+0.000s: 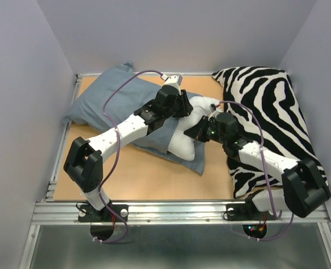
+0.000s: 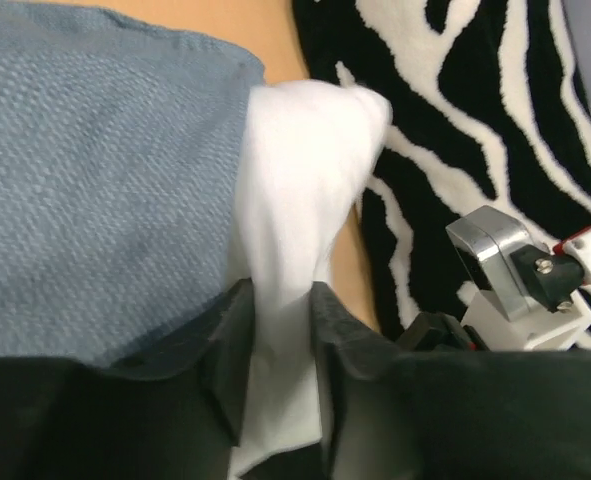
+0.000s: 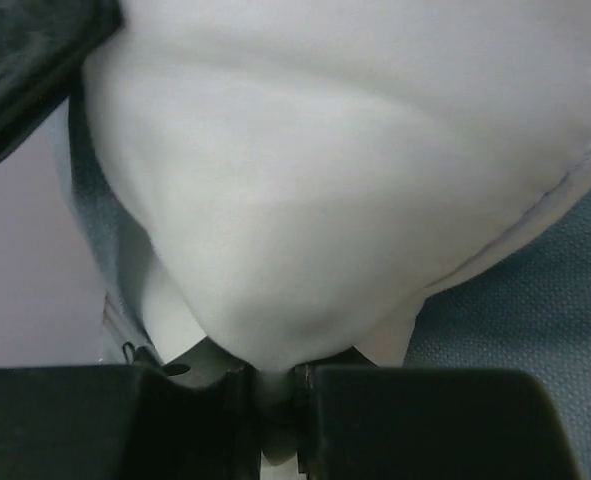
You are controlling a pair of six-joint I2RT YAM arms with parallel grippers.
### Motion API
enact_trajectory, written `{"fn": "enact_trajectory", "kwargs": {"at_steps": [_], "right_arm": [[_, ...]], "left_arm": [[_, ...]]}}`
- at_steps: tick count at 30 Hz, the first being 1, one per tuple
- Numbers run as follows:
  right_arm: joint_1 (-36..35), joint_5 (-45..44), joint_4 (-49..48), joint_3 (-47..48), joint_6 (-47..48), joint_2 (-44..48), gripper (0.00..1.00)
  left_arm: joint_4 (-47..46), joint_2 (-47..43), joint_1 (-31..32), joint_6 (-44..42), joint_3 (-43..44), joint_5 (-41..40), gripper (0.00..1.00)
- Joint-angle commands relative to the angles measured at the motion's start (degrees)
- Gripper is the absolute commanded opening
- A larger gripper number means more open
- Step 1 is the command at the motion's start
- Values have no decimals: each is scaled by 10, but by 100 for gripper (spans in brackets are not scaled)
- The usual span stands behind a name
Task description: Remove the pillowcase from the pillow
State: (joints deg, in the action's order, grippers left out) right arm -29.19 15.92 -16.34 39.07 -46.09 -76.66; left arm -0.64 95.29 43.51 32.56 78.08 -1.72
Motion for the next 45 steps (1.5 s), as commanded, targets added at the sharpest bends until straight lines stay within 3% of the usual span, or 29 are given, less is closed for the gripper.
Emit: {"fn": "enact_trajectory", "kwargs": {"at_steps": [1, 6, 8, 9, 13, 20, 24, 34, 37, 38, 40, 42, 43, 45], "right_arm": [[10, -110, 94, 54, 73, 42, 1], [10, -101, 126, 51, 94, 71, 1], [10, -100, 135, 51, 102, 80, 1], [10, -101, 145, 51, 105, 85, 1], [10, -114, 177, 56, 120, 103, 1], [9, -117, 194, 59, 132, 104, 1], [10, -123, 199, 58, 136, 107, 0], [10, -121, 207, 65, 134, 107, 1], [10, -123, 210, 70, 135, 104, 1], [9, -123, 212, 76, 136, 103, 1], [10, -123, 218, 84, 136, 100, 0], [10, -127, 225, 100, 138, 100, 1], [10, -129, 234, 105, 140, 100, 1], [10, -138, 248, 128, 142, 101, 1]], "left_arm": [[52, -72, 12, -60, 74, -42, 50], [163, -104, -33, -104, 144, -180, 67], [192, -115, -65, -116, 148, -196, 68], [201, -116, -114, -119, 146, -184, 68], [211, -120, -196, -162, 122, -120, 71], [204, -94, -220, -296, 110, -39, 74], [211, -71, -230, -313, 124, 61, 86], [231, -24, -230, -346, 125, 72, 84], [223, -30, -230, -339, 110, 84, 80], [217, -33, -230, -336, 105, 82, 73], [221, -31, -230, -332, 106, 67, 54], [238, -21, -230, -327, 119, 40, 12], [243, -19, -230, -327, 124, 20, 0], [248, -16, -230, -313, 129, -31, 0]]}}
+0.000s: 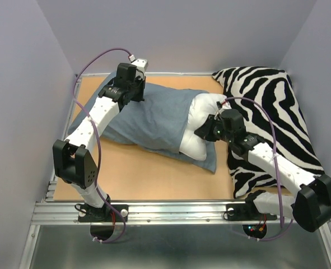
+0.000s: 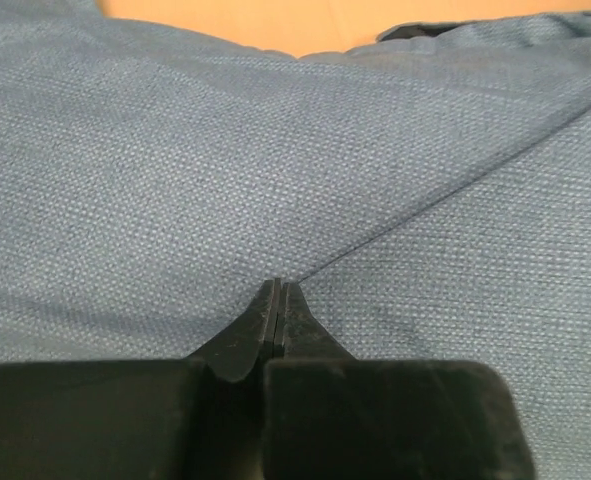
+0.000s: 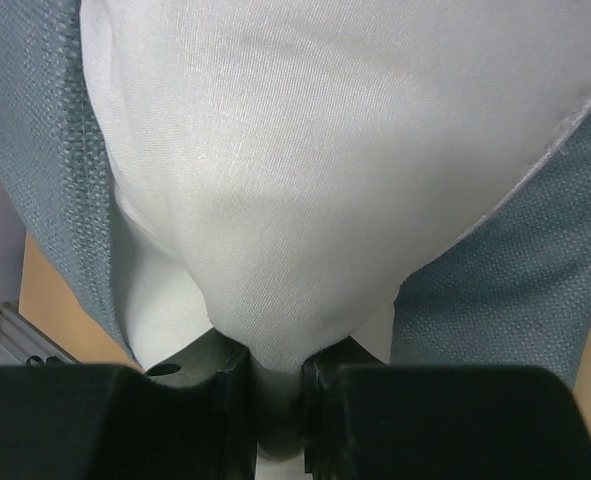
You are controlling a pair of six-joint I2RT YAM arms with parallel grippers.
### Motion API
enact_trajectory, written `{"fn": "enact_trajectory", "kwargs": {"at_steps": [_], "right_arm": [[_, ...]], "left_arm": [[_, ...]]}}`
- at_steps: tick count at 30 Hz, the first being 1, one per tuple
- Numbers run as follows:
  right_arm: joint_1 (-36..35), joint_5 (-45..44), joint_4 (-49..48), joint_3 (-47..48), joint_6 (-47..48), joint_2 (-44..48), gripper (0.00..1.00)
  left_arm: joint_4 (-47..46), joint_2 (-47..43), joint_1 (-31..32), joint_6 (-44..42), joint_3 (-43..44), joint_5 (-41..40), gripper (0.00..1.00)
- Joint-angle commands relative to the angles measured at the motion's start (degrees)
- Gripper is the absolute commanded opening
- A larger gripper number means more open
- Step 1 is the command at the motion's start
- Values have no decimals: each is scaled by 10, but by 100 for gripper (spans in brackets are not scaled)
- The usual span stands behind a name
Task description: Remove the pillowcase from the pillow
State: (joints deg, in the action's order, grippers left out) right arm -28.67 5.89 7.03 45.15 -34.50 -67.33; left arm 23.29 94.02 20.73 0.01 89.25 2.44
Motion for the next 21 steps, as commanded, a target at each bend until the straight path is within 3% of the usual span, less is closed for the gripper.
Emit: {"fn": "enact_trajectory", "kwargs": {"at_steps": [1, 9, 11, 12, 17, 19, 21], "right_arm": [[5, -40, 20, 78, 27, 8, 1], [5, -123, 114, 227, 45, 20, 0], [5, -134, 137, 261, 54, 23, 0], [5, -133, 144, 270, 59, 20, 1], [5, -106, 145, 249, 67, 4, 0], [5, -100, 143, 235, 72, -3, 1], [5, -105, 142, 231, 78, -8, 1]], "left_arm": [[8, -3, -4, 20, 17, -94, 0], [8, 24, -40, 97, 61, -249, 0], [12, 26, -49, 97, 66, -210, 0], [3, 15, -46, 90, 57, -152, 0], [-72, -60, -46, 73, -18, -28, 54], [-103, -92, -46, 42, -49, 38, 65], [-104, -98, -46, 34, -52, 47, 65]]}}
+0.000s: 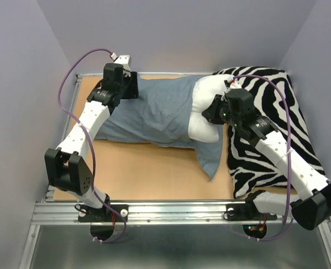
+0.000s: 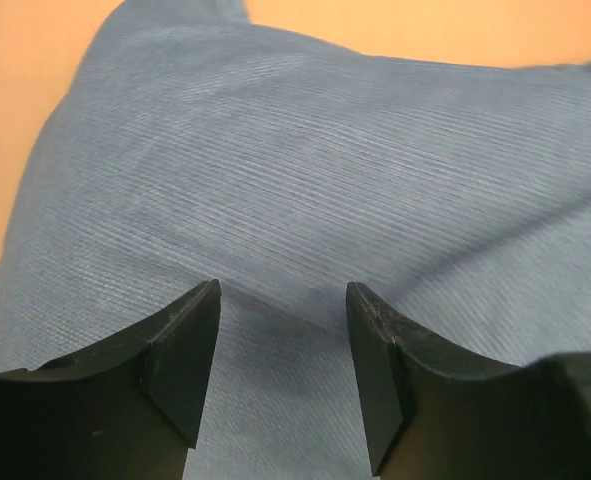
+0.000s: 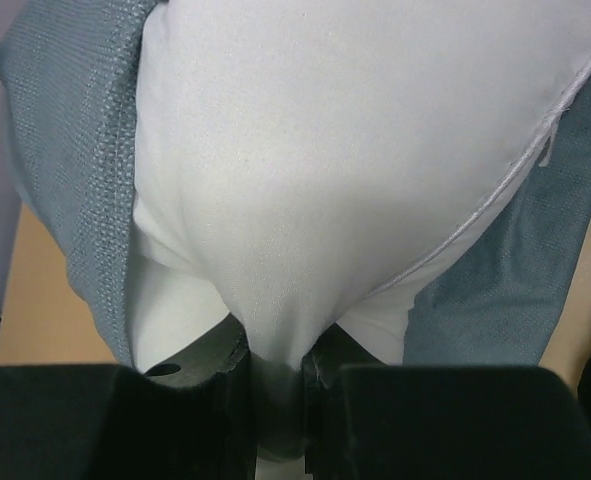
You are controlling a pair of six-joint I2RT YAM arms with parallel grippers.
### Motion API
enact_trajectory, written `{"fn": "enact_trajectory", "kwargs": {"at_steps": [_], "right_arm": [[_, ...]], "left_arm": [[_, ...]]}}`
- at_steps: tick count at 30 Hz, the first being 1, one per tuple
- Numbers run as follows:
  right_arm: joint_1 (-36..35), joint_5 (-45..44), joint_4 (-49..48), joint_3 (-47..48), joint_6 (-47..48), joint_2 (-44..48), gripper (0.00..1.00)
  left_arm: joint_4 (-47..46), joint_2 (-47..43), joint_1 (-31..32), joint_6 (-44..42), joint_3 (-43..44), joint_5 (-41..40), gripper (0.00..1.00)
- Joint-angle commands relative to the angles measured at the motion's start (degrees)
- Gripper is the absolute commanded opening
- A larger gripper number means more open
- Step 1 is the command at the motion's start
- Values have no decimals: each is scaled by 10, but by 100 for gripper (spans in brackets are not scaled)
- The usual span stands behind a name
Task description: Remove the pillowcase from the pillow
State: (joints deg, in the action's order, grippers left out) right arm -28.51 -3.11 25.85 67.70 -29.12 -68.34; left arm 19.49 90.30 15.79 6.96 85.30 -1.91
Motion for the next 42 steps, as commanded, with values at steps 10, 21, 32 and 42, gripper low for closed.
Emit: {"fn": "enact_trajectory", "kwargs": {"at_steps": [10, 21, 32, 42], "right_arm": [[3, -7, -48, 1, 25, -5, 0], [3, 0, -50, -8, 20, -1, 1], [3, -17, -48, 0, 19, 22, 0], [3, -98, 3, 63, 30, 87, 1]], "left_arm": [[-79, -43, 5, -38, -31, 171, 81], [-84, 2, 32, -23, -30, 173, 58], [-53, -18, 32, -1, -10, -19, 0], [-24, 24, -64, 66, 22, -227, 0]]}}
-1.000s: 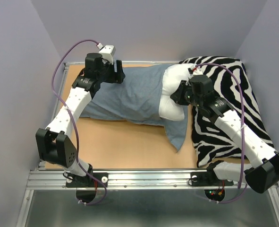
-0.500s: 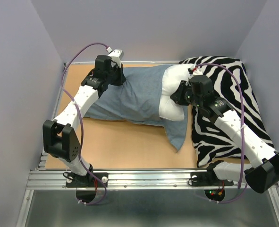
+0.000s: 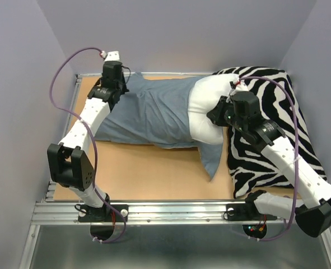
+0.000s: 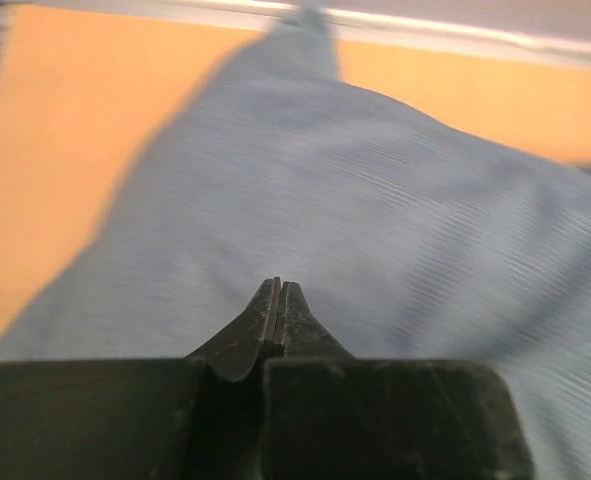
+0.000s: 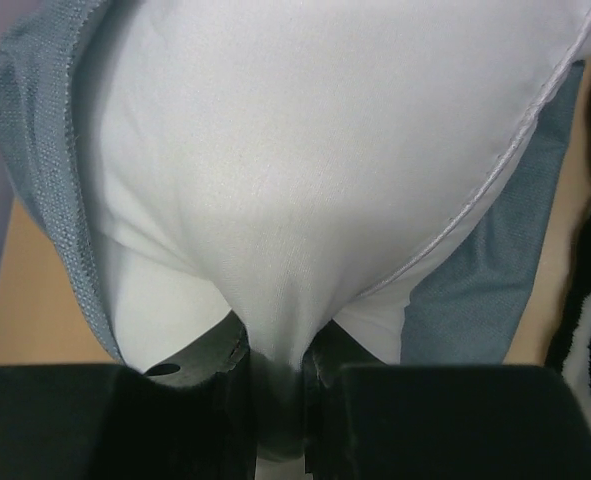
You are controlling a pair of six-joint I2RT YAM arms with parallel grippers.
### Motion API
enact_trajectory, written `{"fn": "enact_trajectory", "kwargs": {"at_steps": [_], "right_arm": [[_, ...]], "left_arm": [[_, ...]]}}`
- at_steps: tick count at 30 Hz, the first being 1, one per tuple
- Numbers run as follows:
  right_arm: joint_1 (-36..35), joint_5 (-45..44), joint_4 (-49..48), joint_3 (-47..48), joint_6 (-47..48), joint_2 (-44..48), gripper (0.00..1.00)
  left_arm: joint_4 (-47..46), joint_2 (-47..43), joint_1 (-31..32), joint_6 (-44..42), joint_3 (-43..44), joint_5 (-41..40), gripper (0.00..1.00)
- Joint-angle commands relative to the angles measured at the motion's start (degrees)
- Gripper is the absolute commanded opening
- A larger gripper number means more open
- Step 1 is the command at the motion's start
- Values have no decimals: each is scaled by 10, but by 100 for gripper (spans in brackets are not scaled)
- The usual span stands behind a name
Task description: Remove the pillowcase from the pillow
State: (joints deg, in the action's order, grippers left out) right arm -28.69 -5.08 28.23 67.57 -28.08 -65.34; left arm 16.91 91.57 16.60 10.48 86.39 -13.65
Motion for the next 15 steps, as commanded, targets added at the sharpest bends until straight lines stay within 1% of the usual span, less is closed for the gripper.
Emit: {"fn": "enact_trajectory", "kwargs": {"at_steps": [1, 3, 4, 6, 7, 8, 9, 10, 11, 12, 13, 15], "right_arm": [[5, -84, -15, 73, 21, 61, 0], [5, -96, 6, 90, 26, 71, 1], [5, -105, 17, 107, 34, 72, 1], [5, -97, 26, 119, 38, 71, 1], [5, -93, 30, 121, 42, 67, 0], [5, -91, 30, 117, 43, 60, 1], [5, -85, 30, 114, 40, 58, 1], [5, -80, 29, 110, 36, 54, 0], [5, -74, 26, 102, 34, 51, 1], [5, -64, 24, 100, 33, 47, 1], [5, -59, 19, 96, 32, 45, 1], [5, -56, 16, 92, 32, 43, 0]], "left_arm": [[-4, 13, -87, 34, 6, -109, 0], [-18, 17, -109, 48, -4, -103, 0], [-20, 18, -128, 52, -4, -80, 0], [-28, 7, -133, 51, -6, -31, 0], [-38, -1, -125, 46, -10, 30, 0], [-62, -19, -118, 39, -17, 71, 0], [-62, -24, -110, 35, -19, 105, 0], [-58, -30, -101, 38, -19, 126, 7], [-57, -38, -80, 43, -24, 150, 29], [-68, -65, -73, 50, -46, 164, 40], [-81, -81, -62, 69, -63, 195, 52], [-107, -123, -50, 85, -107, 217, 55]]}}
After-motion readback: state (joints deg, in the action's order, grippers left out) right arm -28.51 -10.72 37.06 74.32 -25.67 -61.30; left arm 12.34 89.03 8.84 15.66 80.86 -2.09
